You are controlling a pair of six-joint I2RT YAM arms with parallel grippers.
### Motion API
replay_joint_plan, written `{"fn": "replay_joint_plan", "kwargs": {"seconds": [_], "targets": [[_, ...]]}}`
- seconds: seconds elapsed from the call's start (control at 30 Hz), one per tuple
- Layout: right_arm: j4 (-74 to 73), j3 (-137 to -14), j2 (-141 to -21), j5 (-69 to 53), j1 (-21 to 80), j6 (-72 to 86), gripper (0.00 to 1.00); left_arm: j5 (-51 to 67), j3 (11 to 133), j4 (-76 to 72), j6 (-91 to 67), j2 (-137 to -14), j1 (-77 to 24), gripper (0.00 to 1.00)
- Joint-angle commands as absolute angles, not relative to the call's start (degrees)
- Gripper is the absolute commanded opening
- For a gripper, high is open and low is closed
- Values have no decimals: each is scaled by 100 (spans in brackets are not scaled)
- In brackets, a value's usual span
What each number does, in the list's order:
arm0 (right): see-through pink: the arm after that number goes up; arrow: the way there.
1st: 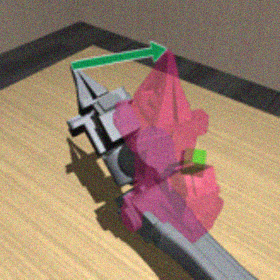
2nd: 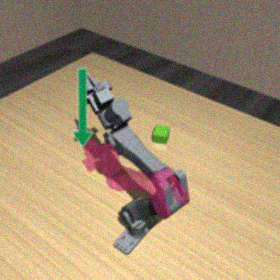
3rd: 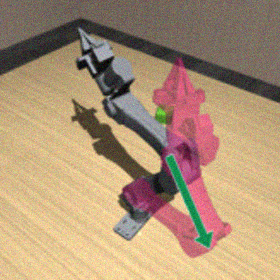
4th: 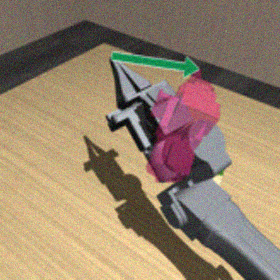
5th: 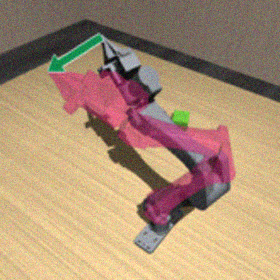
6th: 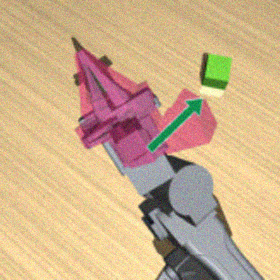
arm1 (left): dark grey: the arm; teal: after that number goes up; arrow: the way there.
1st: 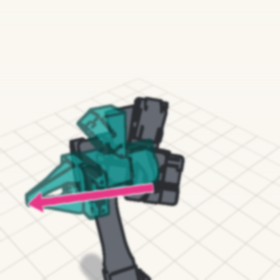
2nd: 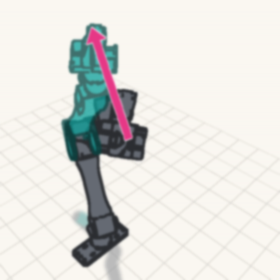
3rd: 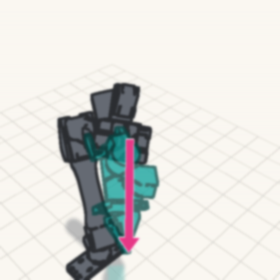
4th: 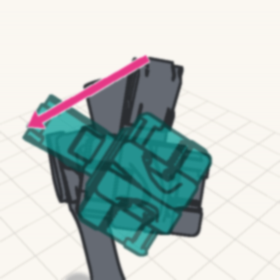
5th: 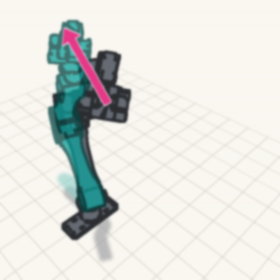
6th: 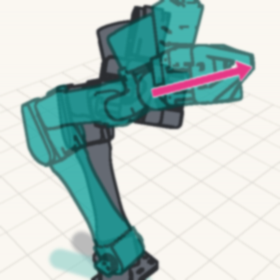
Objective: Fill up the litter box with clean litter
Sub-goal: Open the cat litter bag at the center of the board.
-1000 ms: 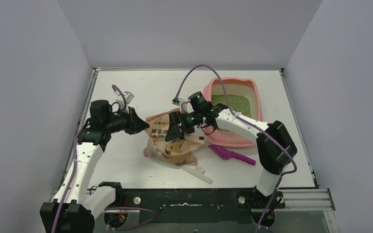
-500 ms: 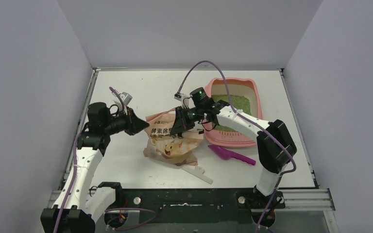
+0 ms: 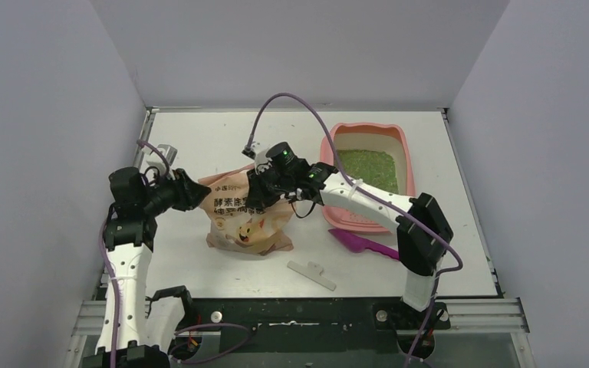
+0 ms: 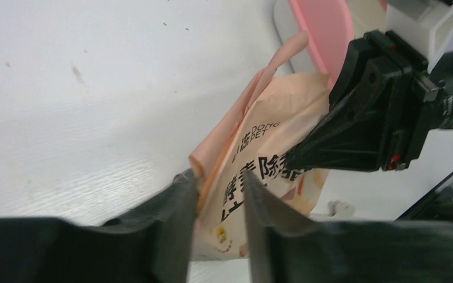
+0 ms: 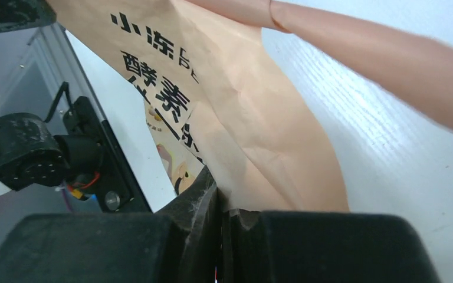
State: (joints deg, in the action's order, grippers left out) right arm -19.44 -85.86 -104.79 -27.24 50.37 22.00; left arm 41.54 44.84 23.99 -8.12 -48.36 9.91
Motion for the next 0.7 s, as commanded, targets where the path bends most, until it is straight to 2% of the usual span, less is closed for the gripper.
{"fn": "replay_joint_plan", "kwargs": {"seconds": [0.0,0.03,0.1,0.2,0.3,0.53,0.67], "targets": [[-866,-8744,-9815,-2166,5248,1378,0,4218,5130,2724,-416,-4640,993,42],[-739,-8561,-9735,-2186,5256,1270,0,4156,5198,2869,-309,-4605,993,51],[-451,-8266,-9593,-2325,5279,1032,0,4032,5351,3044,-109,-4563,993,64],[-81,-7897,-9384,-2395,5331,681,0,4178,5720,3337,329,-4668,993,71],[352,-7594,-9213,-2434,5380,386,0,4801,6069,3564,925,-4901,991,73],[916,-7116,-9016,-2449,5636,-229,0,5973,6488,3486,1842,-5632,795,68],[1021,-6979,-8947,-2350,5769,-473,0,6162,7238,5362,3156,-6185,468,67]]}}
